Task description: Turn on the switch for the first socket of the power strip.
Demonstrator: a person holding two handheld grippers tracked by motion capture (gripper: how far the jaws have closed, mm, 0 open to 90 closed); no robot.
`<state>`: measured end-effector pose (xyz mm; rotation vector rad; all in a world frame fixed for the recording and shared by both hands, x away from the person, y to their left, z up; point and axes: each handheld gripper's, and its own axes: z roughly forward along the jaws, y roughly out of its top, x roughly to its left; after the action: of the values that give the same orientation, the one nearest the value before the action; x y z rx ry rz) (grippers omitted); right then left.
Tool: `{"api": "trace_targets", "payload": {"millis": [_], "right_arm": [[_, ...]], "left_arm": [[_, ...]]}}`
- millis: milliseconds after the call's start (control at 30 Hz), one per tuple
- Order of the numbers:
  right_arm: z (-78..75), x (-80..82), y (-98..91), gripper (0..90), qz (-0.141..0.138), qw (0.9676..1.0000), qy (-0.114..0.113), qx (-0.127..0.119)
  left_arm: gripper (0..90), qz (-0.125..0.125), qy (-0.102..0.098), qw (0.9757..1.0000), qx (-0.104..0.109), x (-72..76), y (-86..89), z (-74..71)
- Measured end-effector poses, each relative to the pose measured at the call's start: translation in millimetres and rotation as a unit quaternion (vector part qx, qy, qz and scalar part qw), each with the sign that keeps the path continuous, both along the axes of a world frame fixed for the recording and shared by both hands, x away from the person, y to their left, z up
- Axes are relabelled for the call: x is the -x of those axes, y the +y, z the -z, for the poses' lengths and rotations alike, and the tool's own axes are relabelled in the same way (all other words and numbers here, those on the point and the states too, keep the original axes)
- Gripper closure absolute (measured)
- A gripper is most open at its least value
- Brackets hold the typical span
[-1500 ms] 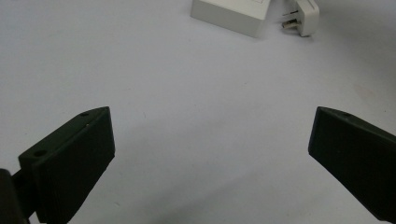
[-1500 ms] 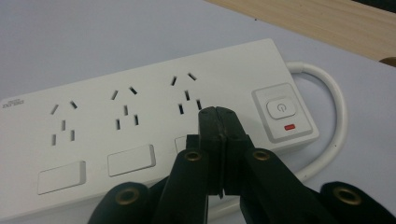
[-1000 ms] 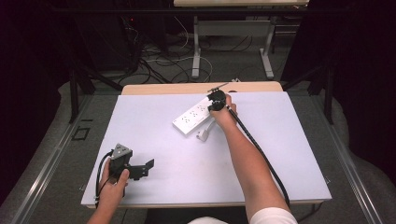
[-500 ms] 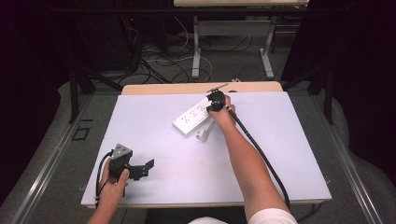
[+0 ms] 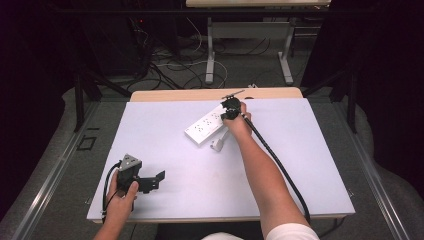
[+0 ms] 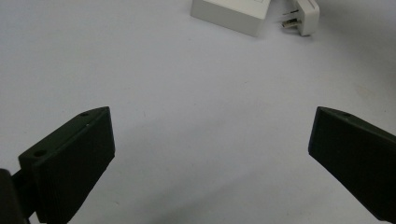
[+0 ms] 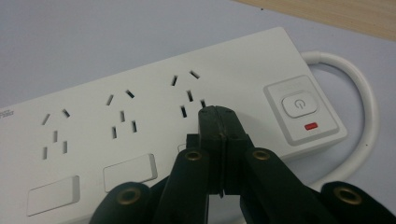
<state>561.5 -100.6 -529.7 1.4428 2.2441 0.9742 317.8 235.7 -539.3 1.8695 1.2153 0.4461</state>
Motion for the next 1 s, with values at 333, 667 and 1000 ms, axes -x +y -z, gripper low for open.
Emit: {"api": "trace_targets", "payload": {"millis": [333, 667, 1000], "right_arm": [[0.6, -0.6, 1.3, 90.0, 0.003, 1.0000, -0.004, 0.003], [3.1, -0.8, -5.1, 90.0, 0.020, 0.9996, -0.016, 0.008], [4.1, 0.1, -7.9, 90.0, 0.024, 0.9996, -0.014, -0.002]], "left_arm": [[0.2, -0.002, -0.001, 1.0000, 0.000, 0.0, 0.3, 0.1], [0.3, -0.003, 0.000, 1.0000, 0.001, 0.4, 1.0, 0.0], [0.2, -0.001, 0.001, 1.0000, -0.001, -0.5, 0.0, 0.5]]}}
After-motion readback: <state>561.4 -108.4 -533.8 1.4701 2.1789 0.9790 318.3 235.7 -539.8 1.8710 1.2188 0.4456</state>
